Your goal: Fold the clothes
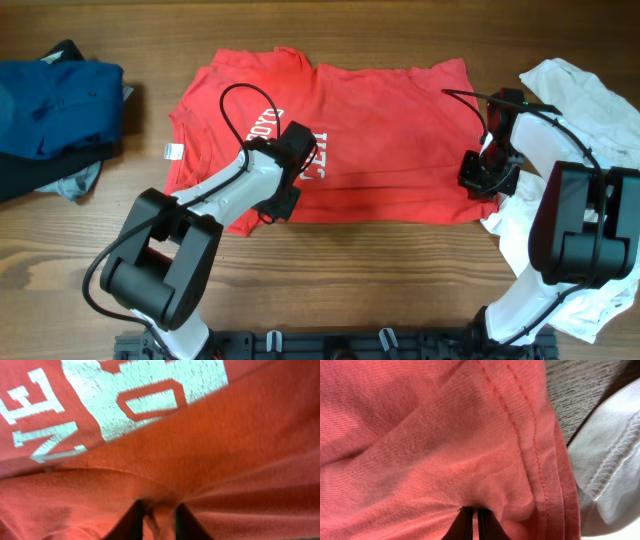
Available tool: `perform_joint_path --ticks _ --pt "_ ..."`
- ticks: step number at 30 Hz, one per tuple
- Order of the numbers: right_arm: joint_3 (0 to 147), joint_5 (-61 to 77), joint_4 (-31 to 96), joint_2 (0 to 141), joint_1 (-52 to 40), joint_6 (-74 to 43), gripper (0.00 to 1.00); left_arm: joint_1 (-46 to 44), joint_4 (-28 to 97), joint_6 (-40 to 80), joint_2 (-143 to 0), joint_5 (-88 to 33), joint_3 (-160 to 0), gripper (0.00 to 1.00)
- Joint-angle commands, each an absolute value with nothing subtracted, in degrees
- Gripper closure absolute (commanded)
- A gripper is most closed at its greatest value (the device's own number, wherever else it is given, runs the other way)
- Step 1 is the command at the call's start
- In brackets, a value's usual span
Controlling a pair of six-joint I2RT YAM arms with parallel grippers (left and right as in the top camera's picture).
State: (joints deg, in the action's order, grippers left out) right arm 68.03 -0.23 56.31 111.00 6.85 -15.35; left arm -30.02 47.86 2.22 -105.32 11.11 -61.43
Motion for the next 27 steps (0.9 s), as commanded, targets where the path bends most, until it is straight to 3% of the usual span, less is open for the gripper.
perform_joint_path --ticks 1,3,7,12,20,27 --pt "67.05 -2.98 53.15 113.58 7.73 -15.11 0.94 -29.67 47.13 1.91 -105.75 15.38 -60.75 0.84" --pt "67.05 -2.98 53.12 113.58 7.73 -15.14 0.94 -29.67 47.92 1.89 -105.75 15.77 -60.75 0.79" --pt "67.05 -2.98 53.15 113.58 7.73 -15.14 0.94 -29.67 51.4 1.91 -105.75 16.16 -60.75 0.78" --pt "67.05 -2.98 53.15 113.58 7.73 -15.14 0.94 -29.67 51.64 1.93 -105.75 16.16 -60.75 0.96" --pt "67.05 -3.01 53.12 113.58 7.73 -15.03 0.94 -29.08 50.68 5.39 -101.78 19.0 -62.37 0.96" --pt "67.05 -2.98 52.93 113.58 7.73 -15.03 0.94 -24.05 41.3 5.34 -98.28 19.14 -63.07 0.96"
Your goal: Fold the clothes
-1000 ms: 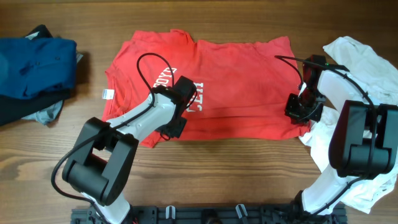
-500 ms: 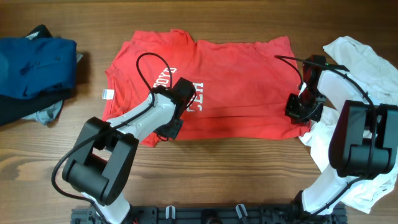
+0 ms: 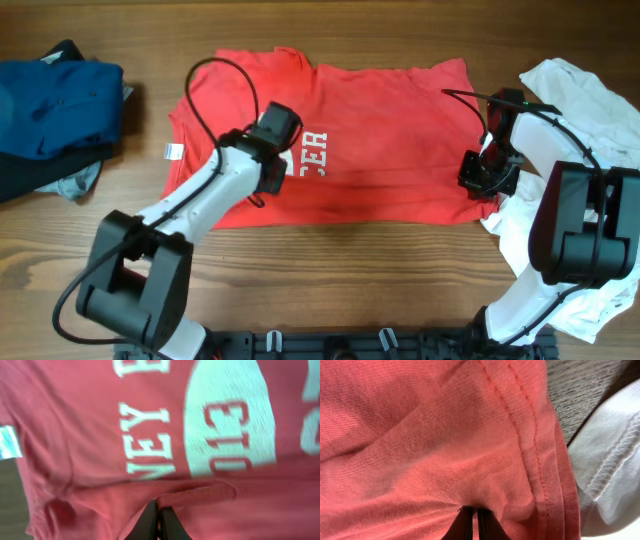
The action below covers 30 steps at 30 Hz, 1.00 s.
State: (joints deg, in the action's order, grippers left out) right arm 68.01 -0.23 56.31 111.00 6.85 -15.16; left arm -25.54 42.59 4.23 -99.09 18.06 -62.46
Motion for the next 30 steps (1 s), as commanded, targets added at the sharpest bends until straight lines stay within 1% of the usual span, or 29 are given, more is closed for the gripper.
perform_joint_path --ticks 1,3,6,8,10,14,21,24,27,30 --pt "67.05 -2.98 52.9 113.58 7.73 -15.03 0.94 -23.38 40.07 5.37 -98.28 19.11 -63.07 0.96" --pt "67.05 -2.98 52.88 113.58 7.73 -15.03 0.94 -22.59 38.22 5.37 -98.59 18.65 -63.0 0.96" --pt "67.05 -2.98 52.58 113.58 7.73 -15.05 0.94 -22.22 36.53 5.37 -100.31 17.39 -63.0 0.9" --pt "67.05 -2.96 52.64 113.58 7.73 -15.03 0.94 -22.22 36.58 5.39 -101.58 17.41 -63.0 0.84" --pt "67.05 -2.98 52.75 113.58 7.73 -15.0 0.94 -22.22 37.1 5.39 -102.32 17.39 -63.0 0.82" --pt "67.05 -2.98 52.75 113.58 7.73 -14.98 0.94 -22.22 42.74 6.15 -102.35 17.5 -63.0 0.83" --pt "67.05 -2.98 52.77 113.58 7.73 -14.87 0.94 -21.98 47.46 15.86 -102.35 17.91 -62.92 0.86" --pt "67.05 -2.98 52.75 113.58 7.73 -14.5 0.94 -20.8 46.41 19.51 -102.35 17.85 -61.36 0.87" --pt "67.05 -2.92 51.24 113.58 7.73 -14.37 0.94 -17.85 43.29 22.0 -102.35 17.82 -56.34 0.86" --pt "67.05 1.61 50.37 113.58 7.73 -11.79 0.94 -14.5 43.03 26.09 -102.35 17.02 -53.01 0.85"
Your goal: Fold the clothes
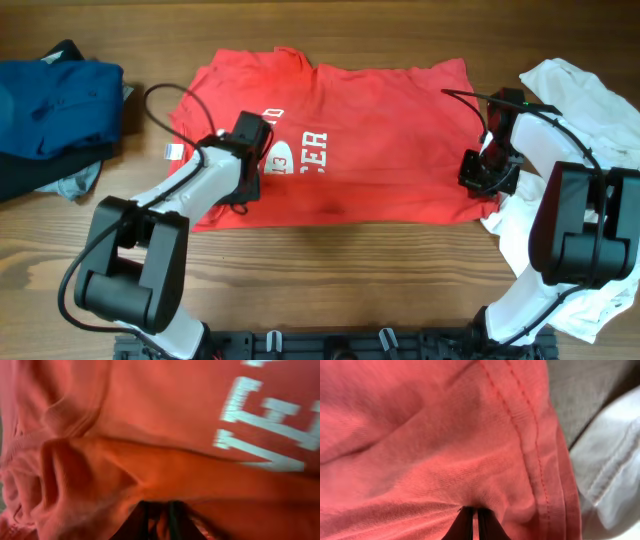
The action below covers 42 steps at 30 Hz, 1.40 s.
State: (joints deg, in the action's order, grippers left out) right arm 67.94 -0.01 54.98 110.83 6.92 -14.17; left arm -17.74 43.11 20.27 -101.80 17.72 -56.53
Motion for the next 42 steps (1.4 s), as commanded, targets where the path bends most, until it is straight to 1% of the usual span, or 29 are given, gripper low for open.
perform_joint_path --ticks 1,5,10,19,21,24,28,30,33,37,38,40,41,42 --pt "67.05 1.78 50.41 113.58 7.73 -11.79 0.94 -13.45 42.87 26.24 -102.35 15.99 -52.07 0.85" --pt "67.05 1.76 53.32 113.58 7.73 -10.48 0.94 -11.44 43.81 26.33 -102.35 14.33 -50.39 0.86" --pt "67.0 2.0 58.15 113.58 7.73 -10.63 0.94 -11.44 49.91 29.47 -102.35 14.33 -50.39 0.89" --pt "66.87 1.98 64.2 113.58 7.73 -12.23 0.95 -11.44 56.03 29.45 -102.35 14.35 -50.37 0.88" --pt "63.9 1.96 63.4 112.92 7.75 -14.0 0.95 -11.44 56.47 29.45 -102.35 14.33 -50.35 0.88" --pt "58.78 2.09 58.98 112.49 7.75 -15.11 0.95 -11.44 56.25 29.45 -102.35 13.52 -50.35 0.88" --pt "58.54 2.42 58.0 111.04 7.75 -15.88 0.95 -11.44 55.29 29.43 -102.32 13.52 -50.35 0.86" --pt "58.54 2.44 57.39 108.49 7.75 -16.38 0.95 -11.44 54.5 29.43 -101.82 13.52 -50.37 0.83" --pt "58.54 2.42 56.03 102.8 7.75 -16.51 0.94 -11.44 53.15 29.41 -99.02 13.5 -50.37 0.75" --pt "58.61 2.42 52.23 91.61 7.75 -16.47 0.88 -11.44 51.86 28.08 -91.81 13.13 -51.94 0.64" --pt "58.61 2.39 51.16 88.88 7.75 -16.38 0.86 -11.44 51.22 26.48 -89.89 12.23 -52.84 0.59" --pt "58.61 2.42 49.36 84.82 7.75 -15.9 0.82 -11.44 49.36 24.53 -86.61 11.27 -54.83 0.44" --pt "58.61 2.44 47.97 82.32 7.75 -14.63 0.71 -11.44 46.94 21.54 -84.18 10.09 -56.64 0.3" --pt "58.61 2.66 46.83 80.27 7.75 -13.23 0.65 -11.44 45.47 19.64 -82.78 9.37 -57.93 0.27"
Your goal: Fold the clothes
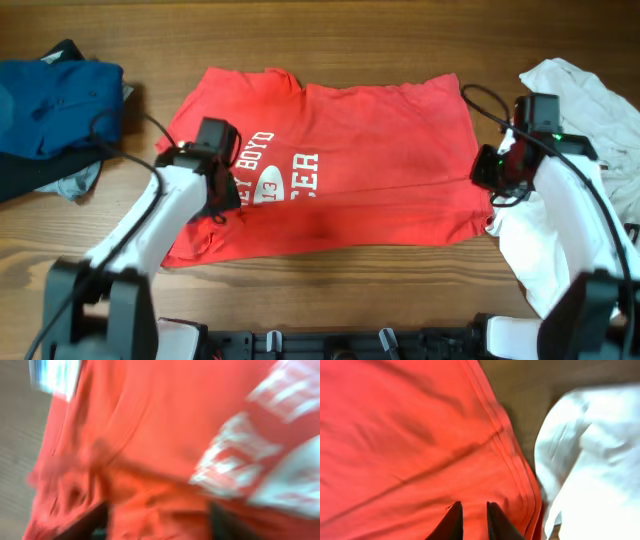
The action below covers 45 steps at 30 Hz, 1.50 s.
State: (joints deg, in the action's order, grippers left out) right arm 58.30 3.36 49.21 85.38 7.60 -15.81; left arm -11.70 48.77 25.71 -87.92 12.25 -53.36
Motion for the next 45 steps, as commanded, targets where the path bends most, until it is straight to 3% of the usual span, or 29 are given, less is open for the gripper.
perform_joint_path --ticks 1,6,10,13,21,45 --pt "58.61 3.16 45.76 78.78 7.75 -11.4 0.61 -11.44 44.01 18.44 -81.89 9.34 -59.77 0.24" --pt "59.05 8.29 43.0 76.75 7.75 -6.98 0.56 -7.86 38.44 15.14 -86.39 3.46 -71.59 0.23" --pt "59.05 9.52 42.68 76.82 7.73 -6.35 0.55 -3.33 38.3 11.68 -98.89 -0.71 -84.47 0.24" --pt "59.02 9.52 44.31 76.82 7.73 -6.37 0.54 0.47 38.79 10.72 -116.33 -8.12 -99.29 0.24" --pt "59.02 9.5 48.07 76.82 7.73 -6.39 0.52 1.52 34.13 5.39 -133.34 -9.37 -104.75 0.24" --pt "59.02 8.84 49.15 76.82 7.73 -7.64 0.51 1.32 27.0 4.73 -134.56 -4.51 -104.71 0.24"
